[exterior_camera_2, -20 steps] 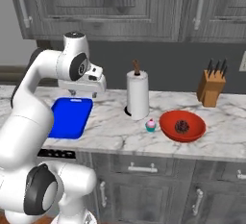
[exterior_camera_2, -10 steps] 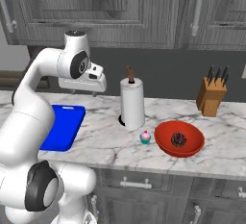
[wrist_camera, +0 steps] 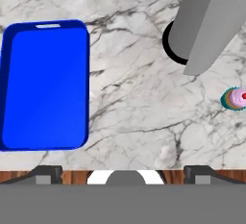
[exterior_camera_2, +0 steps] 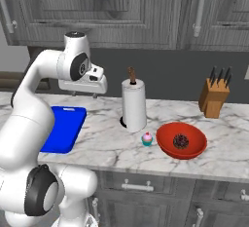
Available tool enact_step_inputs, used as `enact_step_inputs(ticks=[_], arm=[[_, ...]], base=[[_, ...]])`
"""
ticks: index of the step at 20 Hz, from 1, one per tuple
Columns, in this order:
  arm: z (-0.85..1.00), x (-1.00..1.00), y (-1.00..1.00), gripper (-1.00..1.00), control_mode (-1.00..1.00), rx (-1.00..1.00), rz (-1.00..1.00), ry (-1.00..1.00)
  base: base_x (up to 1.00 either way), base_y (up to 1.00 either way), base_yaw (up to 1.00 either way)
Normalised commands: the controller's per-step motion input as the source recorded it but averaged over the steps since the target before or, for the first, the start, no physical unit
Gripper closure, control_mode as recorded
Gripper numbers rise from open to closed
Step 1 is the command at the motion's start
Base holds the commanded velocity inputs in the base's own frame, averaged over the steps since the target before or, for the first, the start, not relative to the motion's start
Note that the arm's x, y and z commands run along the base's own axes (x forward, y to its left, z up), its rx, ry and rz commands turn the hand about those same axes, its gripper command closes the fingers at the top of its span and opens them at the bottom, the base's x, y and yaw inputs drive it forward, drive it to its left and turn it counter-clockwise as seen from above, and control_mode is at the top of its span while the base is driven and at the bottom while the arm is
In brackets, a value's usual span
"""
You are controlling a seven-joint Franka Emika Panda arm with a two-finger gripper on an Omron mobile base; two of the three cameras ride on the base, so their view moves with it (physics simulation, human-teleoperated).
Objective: Place the bowl with cake and the cupcake onto the tray.
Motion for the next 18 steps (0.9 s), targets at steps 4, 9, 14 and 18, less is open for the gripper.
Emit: enact_step_inputs(ticks=[4,9,14,18], arm=[[0.0,-0.01,0.01,-1.0,-1.0,-0.04,0.0,0.0],[0.0,-0.09,-0.04,-1.0,-1.0,-0.15,-0.04,-0.06],[-0.01,-0.14,-0.21,-1.0,-1.0,-0.05,-0.16,0.0],[-0.09,-0.2,-0.36,-1.0,-1.0,0.0,-0.15,0.0]], base=[[-0.01,0.0,0.0],[0.0,0.0,0.0],[0.0,0.0,0.0],[0.0,0.0,0.0]])
